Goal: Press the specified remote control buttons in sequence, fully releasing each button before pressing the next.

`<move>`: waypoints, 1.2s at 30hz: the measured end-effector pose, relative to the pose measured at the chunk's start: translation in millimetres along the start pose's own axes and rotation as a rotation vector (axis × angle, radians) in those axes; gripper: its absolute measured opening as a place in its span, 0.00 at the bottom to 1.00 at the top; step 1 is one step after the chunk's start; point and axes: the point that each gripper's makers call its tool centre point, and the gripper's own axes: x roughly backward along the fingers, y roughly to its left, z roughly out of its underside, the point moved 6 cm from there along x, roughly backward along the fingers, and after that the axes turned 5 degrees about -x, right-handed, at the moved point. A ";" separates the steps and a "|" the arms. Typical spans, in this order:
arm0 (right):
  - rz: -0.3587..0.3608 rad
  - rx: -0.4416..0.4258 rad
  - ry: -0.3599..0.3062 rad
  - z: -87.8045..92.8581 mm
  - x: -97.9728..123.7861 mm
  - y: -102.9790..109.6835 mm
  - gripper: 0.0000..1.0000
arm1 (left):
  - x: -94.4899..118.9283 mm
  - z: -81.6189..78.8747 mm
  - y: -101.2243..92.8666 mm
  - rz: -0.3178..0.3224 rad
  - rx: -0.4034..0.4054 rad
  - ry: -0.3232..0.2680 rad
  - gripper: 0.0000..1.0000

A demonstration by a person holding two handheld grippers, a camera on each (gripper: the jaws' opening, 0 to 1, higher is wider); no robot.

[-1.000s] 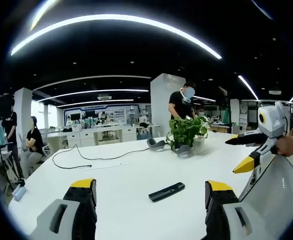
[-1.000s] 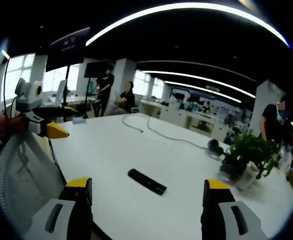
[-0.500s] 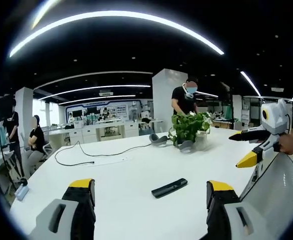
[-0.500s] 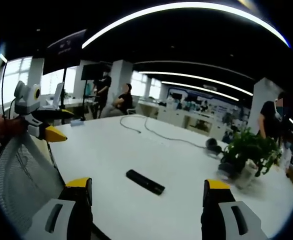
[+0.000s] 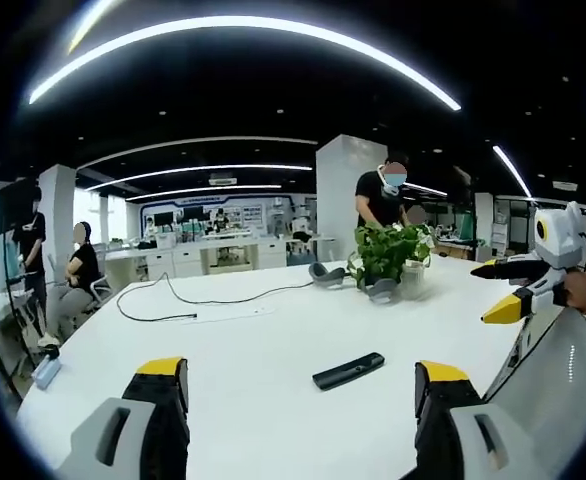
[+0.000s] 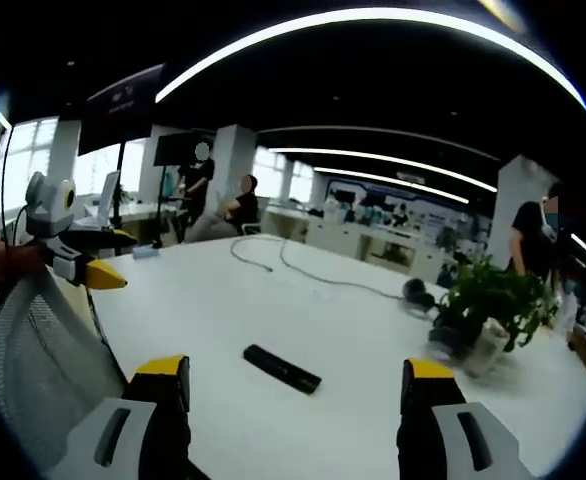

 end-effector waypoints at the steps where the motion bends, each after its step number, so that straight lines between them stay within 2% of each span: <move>1: -0.001 -0.001 0.000 0.1 -0.1 0.1 0.85 | 0.0 0.0 -0.2 0.001 -0.002 -0.003 0.98; 8: -0.011 0.006 0.010 1.4 -1.1 2.1 0.86 | 2.2 -3.8 4.0 -0.012 0.043 -0.038 0.97; 36: -0.017 0.016 0.035 4.3 -1.4 4.2 0.86 | 4.7 -7.8 4.0 -0.015 0.064 -0.067 0.97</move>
